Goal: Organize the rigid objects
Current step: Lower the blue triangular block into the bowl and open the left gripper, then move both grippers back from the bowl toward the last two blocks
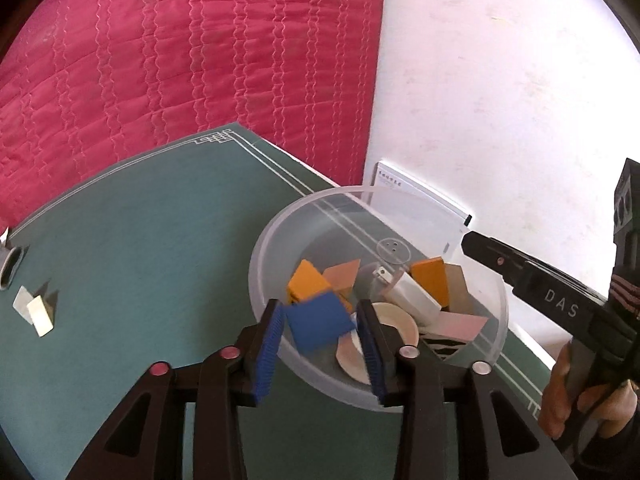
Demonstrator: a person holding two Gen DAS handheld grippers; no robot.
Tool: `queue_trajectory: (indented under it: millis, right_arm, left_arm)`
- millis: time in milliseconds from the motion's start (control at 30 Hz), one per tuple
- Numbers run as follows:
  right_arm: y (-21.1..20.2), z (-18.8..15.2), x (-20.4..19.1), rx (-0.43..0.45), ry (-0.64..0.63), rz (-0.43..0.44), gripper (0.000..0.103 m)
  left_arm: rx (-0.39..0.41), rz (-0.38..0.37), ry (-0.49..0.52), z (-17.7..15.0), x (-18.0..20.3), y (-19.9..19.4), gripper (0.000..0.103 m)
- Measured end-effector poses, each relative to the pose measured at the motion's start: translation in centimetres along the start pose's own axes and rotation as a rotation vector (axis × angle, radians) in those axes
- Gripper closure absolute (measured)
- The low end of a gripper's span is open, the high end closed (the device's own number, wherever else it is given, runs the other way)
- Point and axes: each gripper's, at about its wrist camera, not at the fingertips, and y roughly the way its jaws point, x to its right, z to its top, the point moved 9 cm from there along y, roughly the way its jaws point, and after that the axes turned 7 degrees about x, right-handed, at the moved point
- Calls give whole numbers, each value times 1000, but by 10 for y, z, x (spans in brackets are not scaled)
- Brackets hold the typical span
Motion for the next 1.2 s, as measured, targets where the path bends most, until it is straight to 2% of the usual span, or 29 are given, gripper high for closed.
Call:
queue_trajectory:
  millis: [33, 367, 533, 733, 800, 900, 1200]
  right_arm:
    - [0, 0, 0, 0, 0, 1, 67]
    - [-1, -1, -4, 1, -7, 2, 67]
    - [-4, -3, -9, 3, -18, 3, 67]
    - [-4, -6, -16, 0, -32, 7, 67]
    - [-5, -7, -18, 1, -40, 10, 66]
    - [-8, -8, -24, 13, -55, 16, 58]
    - [-14, -15, -46, 25, -131, 39, 56]
  left_arm:
    - [0, 3, -2, 0, -1, 0, 53]
    - [0, 49, -38, -3, -25, -6, 48]
    - [4, 94, -54, -6, -42, -11, 33]
    - [-9, 138, -87, -15, -62, -16, 24]
    - [-11, 149, -96, -18, -67, -17, 22]
    - [-13, 168, -105, -19, -74, -20, 18]
    - [-11, 215, -144, -24, -96, -28, 11]
